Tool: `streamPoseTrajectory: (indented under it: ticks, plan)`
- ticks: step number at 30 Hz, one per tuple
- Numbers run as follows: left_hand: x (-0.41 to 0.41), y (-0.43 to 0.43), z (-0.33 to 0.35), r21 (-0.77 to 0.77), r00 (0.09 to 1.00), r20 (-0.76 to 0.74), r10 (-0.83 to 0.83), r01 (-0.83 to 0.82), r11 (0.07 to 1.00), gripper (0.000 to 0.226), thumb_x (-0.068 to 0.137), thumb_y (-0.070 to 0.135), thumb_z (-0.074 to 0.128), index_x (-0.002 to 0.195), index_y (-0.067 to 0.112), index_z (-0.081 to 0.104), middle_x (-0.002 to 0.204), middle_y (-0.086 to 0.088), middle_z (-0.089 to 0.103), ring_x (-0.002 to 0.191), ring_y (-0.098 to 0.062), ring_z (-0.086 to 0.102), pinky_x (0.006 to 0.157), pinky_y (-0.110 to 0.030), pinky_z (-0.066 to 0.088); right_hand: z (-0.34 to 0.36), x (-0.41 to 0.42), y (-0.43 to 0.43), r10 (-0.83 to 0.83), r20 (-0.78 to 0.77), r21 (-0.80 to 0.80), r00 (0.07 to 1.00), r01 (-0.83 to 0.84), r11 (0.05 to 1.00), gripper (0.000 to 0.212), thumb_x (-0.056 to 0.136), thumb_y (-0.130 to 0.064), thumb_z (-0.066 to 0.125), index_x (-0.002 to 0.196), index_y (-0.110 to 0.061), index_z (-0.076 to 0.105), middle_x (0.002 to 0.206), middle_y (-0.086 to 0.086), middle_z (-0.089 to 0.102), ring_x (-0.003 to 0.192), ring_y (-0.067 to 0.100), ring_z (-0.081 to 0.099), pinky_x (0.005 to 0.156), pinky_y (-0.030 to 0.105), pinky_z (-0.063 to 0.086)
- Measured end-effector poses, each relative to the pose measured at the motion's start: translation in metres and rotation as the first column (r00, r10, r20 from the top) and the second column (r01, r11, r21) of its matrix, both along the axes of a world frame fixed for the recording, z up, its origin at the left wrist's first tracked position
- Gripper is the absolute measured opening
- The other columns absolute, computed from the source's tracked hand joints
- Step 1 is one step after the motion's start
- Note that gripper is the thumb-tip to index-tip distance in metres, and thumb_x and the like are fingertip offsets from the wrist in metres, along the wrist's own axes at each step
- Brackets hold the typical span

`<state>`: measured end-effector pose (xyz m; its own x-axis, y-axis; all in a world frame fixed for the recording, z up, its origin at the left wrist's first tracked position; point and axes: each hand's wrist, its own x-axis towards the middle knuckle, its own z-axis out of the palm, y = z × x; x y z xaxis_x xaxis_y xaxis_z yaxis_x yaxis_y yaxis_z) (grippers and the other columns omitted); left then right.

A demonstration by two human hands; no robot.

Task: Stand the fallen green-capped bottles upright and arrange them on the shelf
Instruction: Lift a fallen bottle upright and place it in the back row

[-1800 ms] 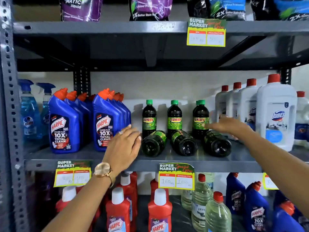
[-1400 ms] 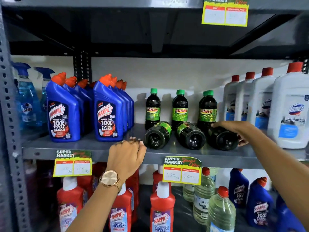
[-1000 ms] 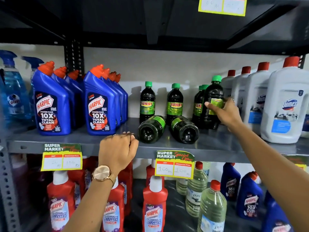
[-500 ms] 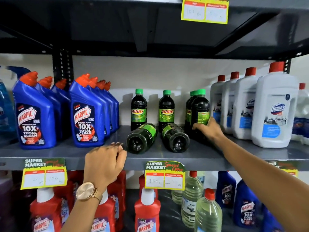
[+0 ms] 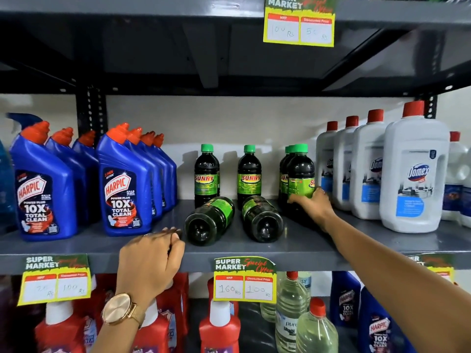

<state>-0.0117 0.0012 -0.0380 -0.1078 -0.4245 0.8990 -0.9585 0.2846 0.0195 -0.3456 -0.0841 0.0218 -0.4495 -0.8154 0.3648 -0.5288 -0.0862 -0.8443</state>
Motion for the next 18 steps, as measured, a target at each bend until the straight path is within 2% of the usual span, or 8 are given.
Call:
streamPoseTrajectory:
  ticks: [2, 3, 6, 10, 12, 14, 16, 18]
  plan:
    - [0.0, 0.0, 0.0, 0.006, 1.0, 0.0, 0.003, -0.003, 1.0, 0.038, 0.081, 0.028, 0.037, 0.045, 0.019, 0.046, 0.041, 0.006, 0.045, 0.039, -0.013, 0.031, 0.044, -0.014, 0.013, -0.002, -0.003, 0.002, 0.053, 0.045, -0.028, 0.998, -0.051, 0.998, 0.043, 0.068, -0.015, 0.074, 0.108, -0.003, 0.063, 0.101, 0.012, 0.067, 0.099, 0.03, 0.061, 0.067, 0.026, 0.044]
    - [0.0, 0.0, -0.001, 0.009, 1.0, -0.001, 0.005, -0.005, 1.0, 0.038, 0.081, 0.029, 0.037, 0.045, 0.019, 0.046, 0.041, 0.006, 0.046, 0.039, -0.013, 0.032, 0.044, -0.014, 0.013, -0.003, -0.004, 0.001, 0.051, 0.039, -0.032, 0.998, -0.05, 0.998, 0.042, 0.07, -0.012, 0.074, 0.109, -0.003, 0.062, 0.104, 0.013, 0.067, 0.096, 0.028, 0.06, 0.069, 0.027, 0.044]
    - [-0.001, 0.0, 0.0, 0.019, 1.0, -0.004, 0.011, -0.011, 1.0, 0.038, 0.081, 0.029, 0.037, 0.045, 0.02, 0.045, 0.041, 0.007, 0.044, 0.038, -0.013, 0.032, 0.044, -0.013, 0.012, -0.005, -0.006, -0.003, -0.012, -0.041, -0.025, 0.999, 0.011, 1.0, 0.069, 0.064, -0.027, 0.086, 0.12, -0.004, 0.053, 0.12, 0.015, 0.061, 0.109, 0.031, 0.059, 0.092, 0.036, 0.048]
    - [-0.001, 0.0, 0.001, 0.024, 1.0, -0.008, 0.015, -0.015, 1.0, 0.037, 0.081, 0.029, 0.037, 0.046, 0.02, 0.045, 0.041, 0.008, 0.042, 0.038, -0.012, 0.032, 0.043, -0.013, 0.013, -0.006, -0.006, -0.008, -0.087, -0.062, 0.074, 0.994, 0.091, 0.993, 0.097, 0.051, -0.058, 0.082, 0.126, -0.004, 0.051, 0.127, 0.016, 0.054, 0.12, 0.037, 0.052, 0.102, 0.043, 0.045]
    - [-0.001, 0.0, 0.001, 0.026, 1.0, -0.009, 0.009, -0.009, 1.0, 0.036, 0.081, 0.029, 0.037, 0.047, 0.022, 0.044, 0.042, 0.01, 0.038, 0.038, -0.012, 0.032, 0.043, -0.013, 0.013, -0.005, -0.007, -0.01, -0.044, -0.019, 0.081, 0.999, 0.046, 0.996, 0.083, 0.053, -0.055, 0.075, 0.118, -0.006, 0.059, 0.12, 0.014, 0.06, 0.113, 0.034, 0.056, 0.094, 0.04, 0.049]
    - [-0.001, 0.001, 0.001, 0.032, 1.0, -0.015, 0.007, -0.007, 0.999, 0.035, 0.081, 0.03, 0.037, 0.047, 0.023, 0.043, 0.043, 0.012, 0.036, 0.038, -0.012, 0.033, 0.043, -0.013, 0.014, -0.006, -0.008, -0.009, 0.002, 0.009, 0.046, 1.0, -0.002, 0.999, 0.061, 0.059, -0.039, 0.074, 0.109, -0.005, 0.064, 0.109, 0.014, 0.067, 0.098, 0.029, 0.061, 0.075, 0.032, 0.05]
    - [-0.001, 0.002, 0.001, 0.038, 1.0, -0.017, 0.006, -0.006, 0.999, 0.035, 0.081, 0.03, 0.037, 0.047, 0.023, 0.044, 0.043, 0.012, 0.037, 0.037, -0.012, 0.034, 0.043, -0.013, 0.015, -0.009, -0.012, -0.011, -0.013, -0.037, 0.04, 0.999, 0.014, 0.999, 0.054, 0.066, -0.029, 0.078, 0.111, -0.004, 0.062, 0.111, 0.014, 0.067, 0.098, 0.029, 0.061, 0.078, 0.031, 0.049]
    - [-0.002, 0.002, 0.002, 0.036, 1.0, -0.011, 0.009, -0.008, 0.999, 0.034, 0.08, 0.03, 0.037, 0.047, 0.023, 0.043, 0.042, 0.011, 0.036, 0.037, -0.011, 0.033, 0.043, -0.012, 0.013, -0.009, -0.012, -0.012, -0.048, -0.09, 0.043, 0.995, 0.052, 0.998, 0.065, 0.065, -0.032, 0.084, 0.116, -0.002, 0.056, 0.116, 0.014, 0.064, 0.108, 0.033, 0.06, 0.089, 0.036, 0.049]
